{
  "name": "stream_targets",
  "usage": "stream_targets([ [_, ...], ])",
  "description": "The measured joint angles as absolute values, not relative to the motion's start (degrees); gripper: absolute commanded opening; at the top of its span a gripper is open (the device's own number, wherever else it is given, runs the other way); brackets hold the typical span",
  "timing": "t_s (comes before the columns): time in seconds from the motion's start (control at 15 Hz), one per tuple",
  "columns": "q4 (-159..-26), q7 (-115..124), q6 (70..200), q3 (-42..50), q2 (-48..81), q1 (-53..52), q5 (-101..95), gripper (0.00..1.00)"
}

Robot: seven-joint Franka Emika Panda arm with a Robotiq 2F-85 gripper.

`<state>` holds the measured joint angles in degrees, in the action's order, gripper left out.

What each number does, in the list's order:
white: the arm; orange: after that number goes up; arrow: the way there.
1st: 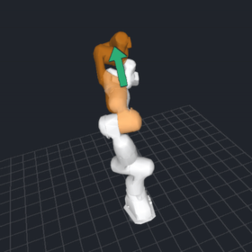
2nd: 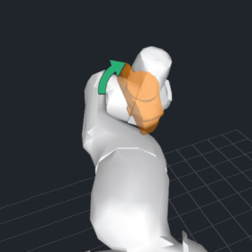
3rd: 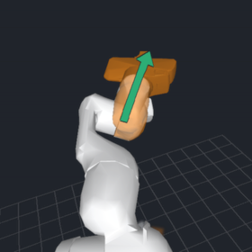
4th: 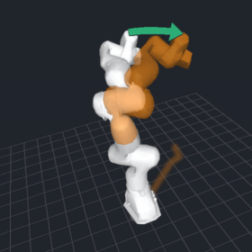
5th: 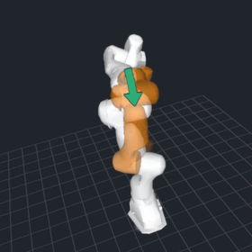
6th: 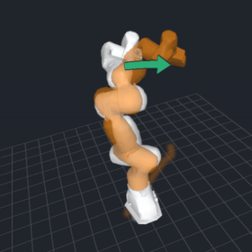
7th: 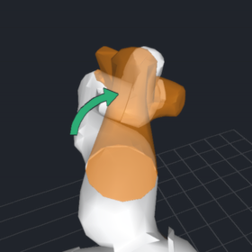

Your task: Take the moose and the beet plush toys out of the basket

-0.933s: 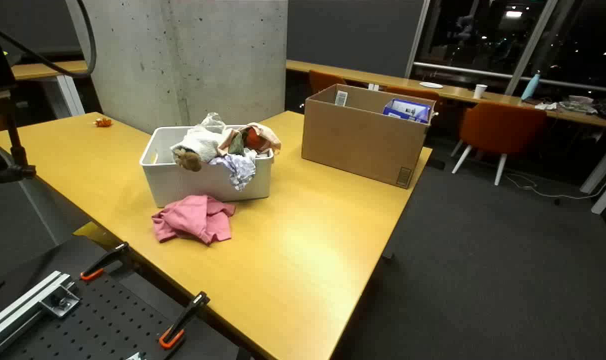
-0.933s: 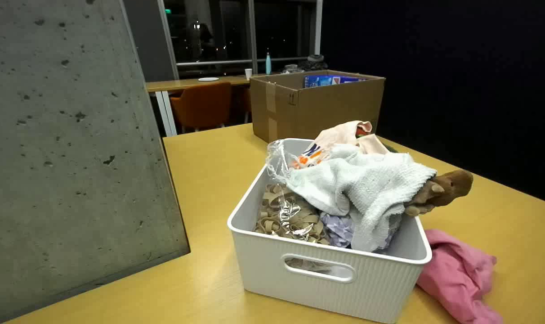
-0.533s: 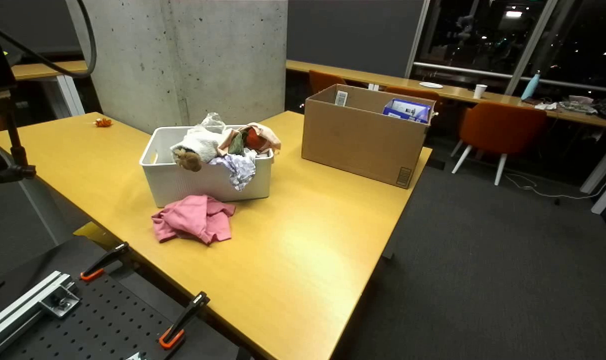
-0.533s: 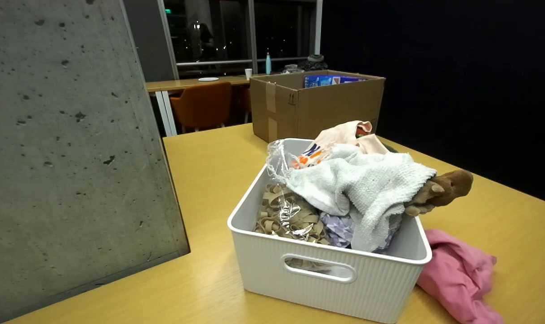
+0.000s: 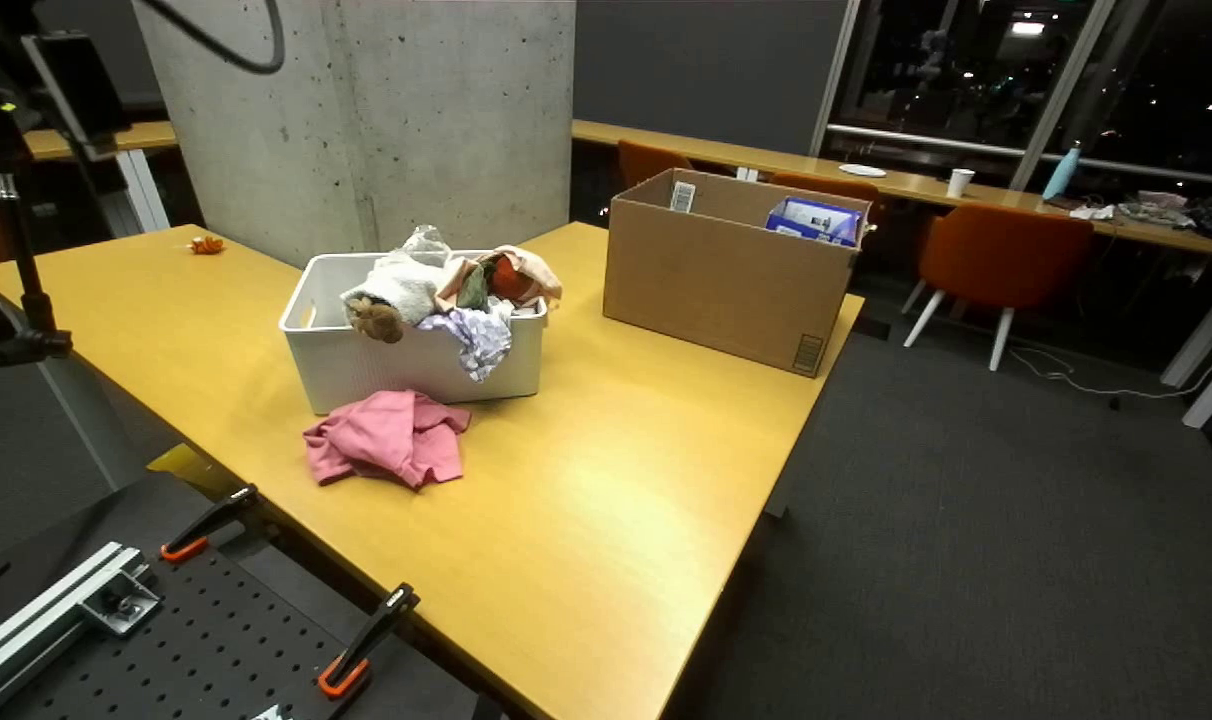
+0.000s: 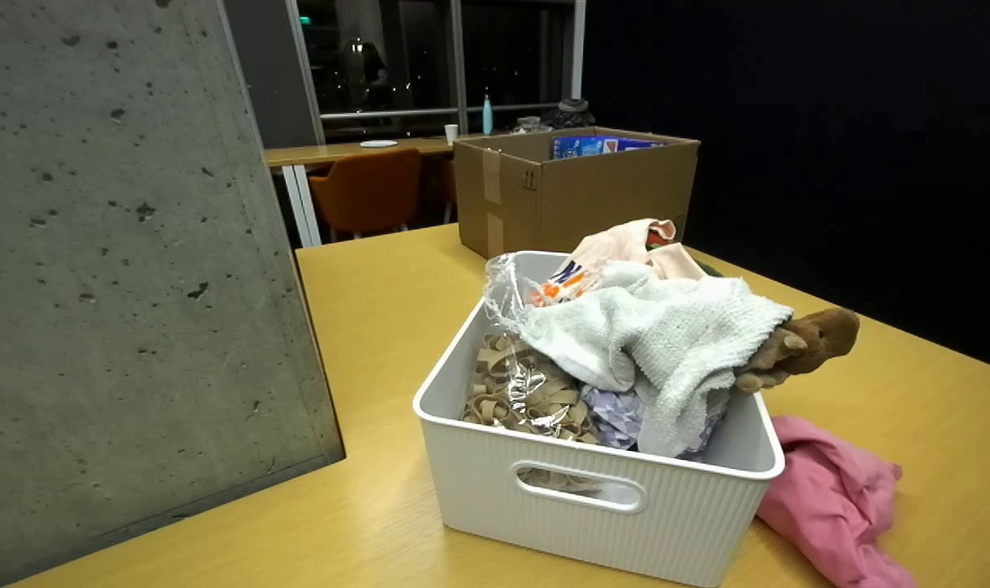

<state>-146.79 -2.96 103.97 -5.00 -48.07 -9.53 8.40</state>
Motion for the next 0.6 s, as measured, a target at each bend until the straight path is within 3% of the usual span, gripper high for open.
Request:
stream_targets([
  [0.27,-143.7,-9.5,113.6,-0.6,-43.1,-5.8,3.4,1.00],
  [0.6,-137.2,-13.4,128.3,1.6,-25.9,-5.2,3.0,1.00],
])
